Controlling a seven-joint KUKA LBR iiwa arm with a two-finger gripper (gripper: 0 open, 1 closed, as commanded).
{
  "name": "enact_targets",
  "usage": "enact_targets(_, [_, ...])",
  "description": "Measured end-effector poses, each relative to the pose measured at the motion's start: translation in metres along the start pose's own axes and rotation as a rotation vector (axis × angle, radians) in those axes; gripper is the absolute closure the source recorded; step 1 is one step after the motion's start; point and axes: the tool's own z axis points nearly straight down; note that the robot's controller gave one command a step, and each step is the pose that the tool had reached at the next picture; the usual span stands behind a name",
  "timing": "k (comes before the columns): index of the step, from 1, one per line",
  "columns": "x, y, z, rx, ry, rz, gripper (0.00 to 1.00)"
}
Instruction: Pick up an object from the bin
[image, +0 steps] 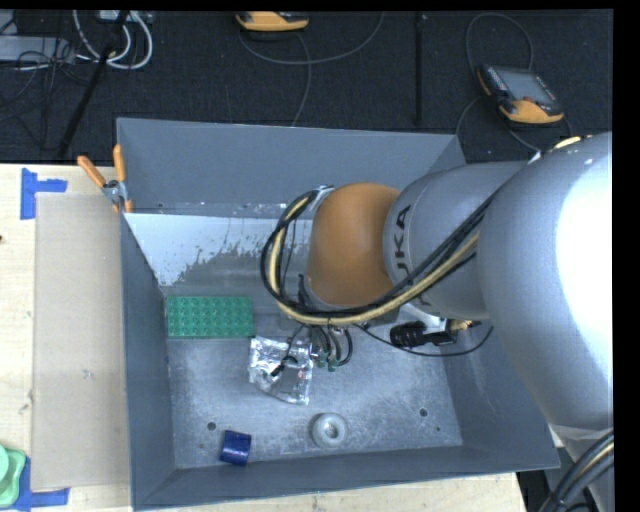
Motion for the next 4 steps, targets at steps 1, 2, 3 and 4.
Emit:
enact_targets(1, [-0.001,-0.011,-0.008,0.000,-0.001,0.109,0.00])
enact_targets(2, [-0.012,-0.002,0.033,0.000,0.002,0.178,0.00])
enact_targets(3, [-0.012,-0.002,0.033,0.001,0.003,0.177,0.00])
enact_targets(4, [-0.012,-0.001,0.032,0.001,0.003,0.176,1.00])
